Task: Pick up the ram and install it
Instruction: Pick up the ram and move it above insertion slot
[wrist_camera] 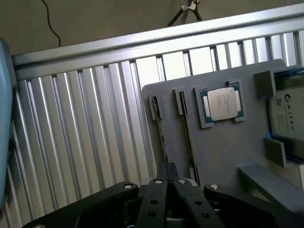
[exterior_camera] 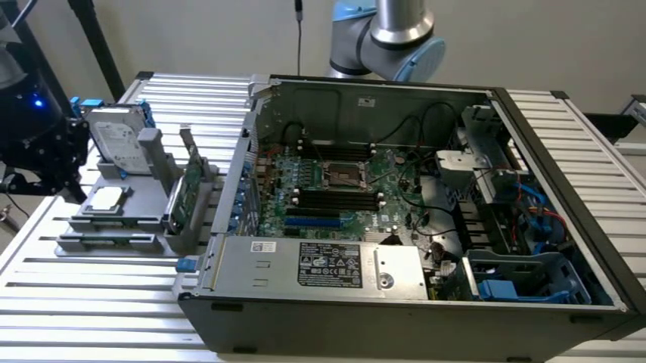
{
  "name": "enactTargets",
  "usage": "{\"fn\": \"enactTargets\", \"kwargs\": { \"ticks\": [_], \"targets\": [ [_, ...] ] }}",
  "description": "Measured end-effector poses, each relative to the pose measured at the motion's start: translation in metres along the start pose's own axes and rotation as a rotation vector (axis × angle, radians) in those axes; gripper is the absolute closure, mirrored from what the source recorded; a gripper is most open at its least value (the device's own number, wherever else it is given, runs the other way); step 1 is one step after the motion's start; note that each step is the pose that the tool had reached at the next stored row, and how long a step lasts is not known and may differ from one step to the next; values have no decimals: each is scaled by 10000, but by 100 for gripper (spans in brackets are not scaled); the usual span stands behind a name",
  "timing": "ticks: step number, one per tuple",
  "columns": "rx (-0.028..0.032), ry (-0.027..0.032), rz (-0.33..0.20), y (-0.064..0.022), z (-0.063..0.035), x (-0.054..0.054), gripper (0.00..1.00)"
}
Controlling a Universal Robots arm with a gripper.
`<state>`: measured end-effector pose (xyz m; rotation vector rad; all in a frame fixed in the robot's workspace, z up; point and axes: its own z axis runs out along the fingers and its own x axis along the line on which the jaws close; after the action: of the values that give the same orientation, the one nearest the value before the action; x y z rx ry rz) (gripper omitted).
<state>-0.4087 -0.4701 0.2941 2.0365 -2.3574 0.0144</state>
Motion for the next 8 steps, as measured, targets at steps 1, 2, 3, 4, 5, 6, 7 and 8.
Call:
{"fn": "enactTargets", "kwargs": {
  "ticks": [1,2,3,4,5,6,7,8],
  "targets": [
    [30,-2,-179,0,6,0,89],
    [54,-2,-352,0,13,0,89],
    [76,-1,-549,1,21,0,89],
    [96,-3,-727,1,29,0,89],
    [113,-4,-902,0,38,-1,89],
    [127,-3,-1082,0,47,-1,89],
    [139,-3,-1266,0,57,-1,89],
    [151,-4,-1441,0,68,-1,89]
  ]
}}
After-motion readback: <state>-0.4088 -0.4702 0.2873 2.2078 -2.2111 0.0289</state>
